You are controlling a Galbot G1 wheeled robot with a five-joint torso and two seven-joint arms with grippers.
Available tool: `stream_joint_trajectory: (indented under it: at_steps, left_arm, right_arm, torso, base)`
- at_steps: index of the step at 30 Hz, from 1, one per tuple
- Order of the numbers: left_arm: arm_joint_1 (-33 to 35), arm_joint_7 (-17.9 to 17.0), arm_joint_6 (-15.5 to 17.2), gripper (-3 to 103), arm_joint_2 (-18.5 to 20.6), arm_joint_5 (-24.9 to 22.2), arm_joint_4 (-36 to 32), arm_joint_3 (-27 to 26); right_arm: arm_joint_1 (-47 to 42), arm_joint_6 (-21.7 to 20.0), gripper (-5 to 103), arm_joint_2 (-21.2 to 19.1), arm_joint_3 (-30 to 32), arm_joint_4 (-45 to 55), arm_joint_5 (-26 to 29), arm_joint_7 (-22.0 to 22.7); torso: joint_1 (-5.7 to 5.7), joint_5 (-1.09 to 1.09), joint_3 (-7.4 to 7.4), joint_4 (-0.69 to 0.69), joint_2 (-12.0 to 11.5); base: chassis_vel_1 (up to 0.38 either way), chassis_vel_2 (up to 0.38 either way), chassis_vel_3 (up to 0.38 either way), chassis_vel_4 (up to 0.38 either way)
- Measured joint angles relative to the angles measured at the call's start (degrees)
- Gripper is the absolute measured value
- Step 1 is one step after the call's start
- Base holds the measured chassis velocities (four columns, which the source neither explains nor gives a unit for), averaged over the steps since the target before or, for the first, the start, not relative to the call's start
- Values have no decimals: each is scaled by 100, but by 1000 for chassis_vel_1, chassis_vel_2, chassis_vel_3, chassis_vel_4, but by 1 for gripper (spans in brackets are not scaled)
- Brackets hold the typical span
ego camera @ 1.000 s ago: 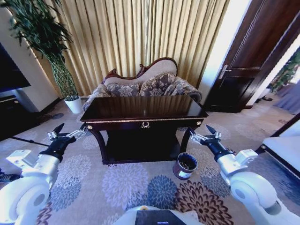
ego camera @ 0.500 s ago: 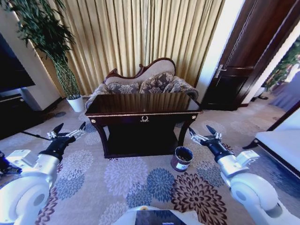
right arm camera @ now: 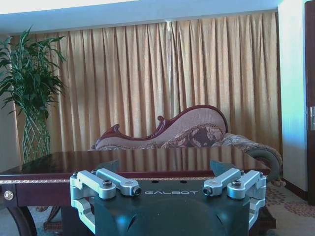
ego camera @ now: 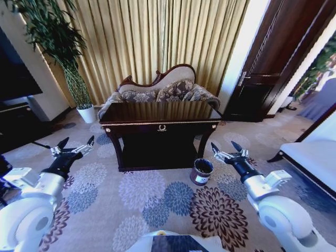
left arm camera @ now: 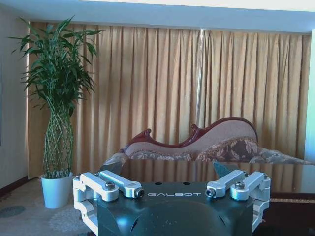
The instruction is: Move to the front of the table and place the trash on the table into the trash bin.
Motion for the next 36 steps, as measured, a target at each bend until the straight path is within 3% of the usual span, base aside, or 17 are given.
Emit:
stream_joint_trajectory:
  at_steps: [36]
  left_arm:
    - [-54, 39, -18, 100, 71, -26, 0, -3]
  right_arm:
    - [-67, 12, 100, 83, 2, 19, -85, 1]
  torso:
    - [-3, -1, -2, 2, 2]
  base:
    - [127, -132, -127, 137]
